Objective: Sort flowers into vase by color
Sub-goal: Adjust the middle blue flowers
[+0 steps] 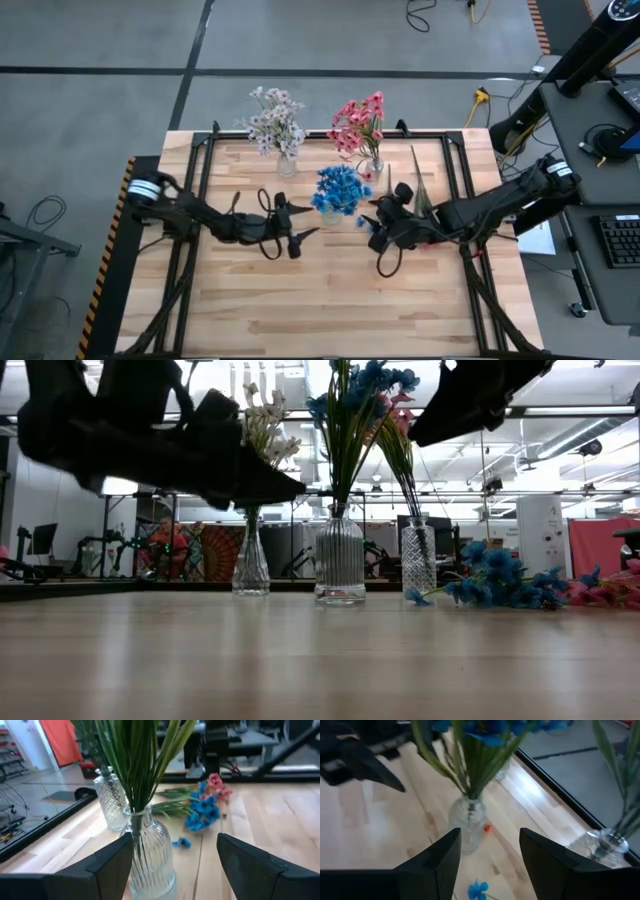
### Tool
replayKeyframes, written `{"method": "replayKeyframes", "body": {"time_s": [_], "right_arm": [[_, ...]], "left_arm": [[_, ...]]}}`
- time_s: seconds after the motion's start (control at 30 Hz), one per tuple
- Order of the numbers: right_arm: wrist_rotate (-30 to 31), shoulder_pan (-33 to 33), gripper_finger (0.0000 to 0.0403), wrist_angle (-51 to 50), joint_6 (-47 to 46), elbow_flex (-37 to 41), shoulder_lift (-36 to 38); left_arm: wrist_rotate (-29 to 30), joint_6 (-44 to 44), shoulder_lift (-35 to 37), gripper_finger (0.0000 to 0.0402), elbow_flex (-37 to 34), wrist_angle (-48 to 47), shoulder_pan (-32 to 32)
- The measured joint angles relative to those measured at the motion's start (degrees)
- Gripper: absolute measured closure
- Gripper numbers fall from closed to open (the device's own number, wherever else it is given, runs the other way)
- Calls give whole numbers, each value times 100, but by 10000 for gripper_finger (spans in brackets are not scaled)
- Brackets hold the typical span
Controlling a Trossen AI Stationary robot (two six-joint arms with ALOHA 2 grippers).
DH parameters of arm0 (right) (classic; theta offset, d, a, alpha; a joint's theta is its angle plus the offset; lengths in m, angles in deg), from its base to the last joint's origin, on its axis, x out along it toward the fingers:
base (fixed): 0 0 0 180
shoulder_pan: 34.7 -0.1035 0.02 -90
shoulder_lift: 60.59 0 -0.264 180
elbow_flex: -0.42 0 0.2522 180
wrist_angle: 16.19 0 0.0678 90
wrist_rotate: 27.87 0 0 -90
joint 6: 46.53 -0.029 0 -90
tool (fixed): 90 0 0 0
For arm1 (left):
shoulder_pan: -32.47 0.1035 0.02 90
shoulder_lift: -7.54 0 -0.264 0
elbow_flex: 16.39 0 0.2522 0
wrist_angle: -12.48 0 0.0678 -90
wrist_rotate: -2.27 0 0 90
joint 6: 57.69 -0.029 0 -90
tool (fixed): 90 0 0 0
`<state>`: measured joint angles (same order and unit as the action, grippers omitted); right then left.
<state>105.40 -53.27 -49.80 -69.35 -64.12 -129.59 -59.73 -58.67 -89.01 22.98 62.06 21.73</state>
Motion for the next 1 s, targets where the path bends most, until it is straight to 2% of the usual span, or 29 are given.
{"method": "replayKeyframes", "body": {"time_s": [0.1, 0.23, 0.43, 0.6, 0.67, 0.77, 0.83, 0.9, 1.0], "right_arm": [[-19, -70, 209, 378, 193, 103, 2], [-17, -98, 209, 581, 313, 168, 11], [31, -94, 209, 716, 398, 176, 11], [31, -94, 209, 742, 415, 176, 11], [33, -94, 209, 813, 436, 176, 11], [34, -94, 209, 825, 488, 176, 11], [39, -94, 209, 819, 494, 177, 11], [39, -94, 209, 831, 544, 203, 11], [37, -92, 209, 819, 541, 288, 11]], "left_arm": [[107, 251, -433, 133, -95, 671, -15], [157, 606, -829, 131, -23, 1006, -21], [116, 690, -1017, 128, 122, 925, -22], [10, 672, -954, 93, 208, 559, -20], [290, 620, -968, 71, 214, 506, -20], [1293, 514, -1013, 41, 258, 486, -18], [1536, 512, -1013, 27, 291, 449, -5], [1365, 496, -1013, 19, 292, 438, -9], [532, 452, -1069, 13, 293, 461, 37]]}}
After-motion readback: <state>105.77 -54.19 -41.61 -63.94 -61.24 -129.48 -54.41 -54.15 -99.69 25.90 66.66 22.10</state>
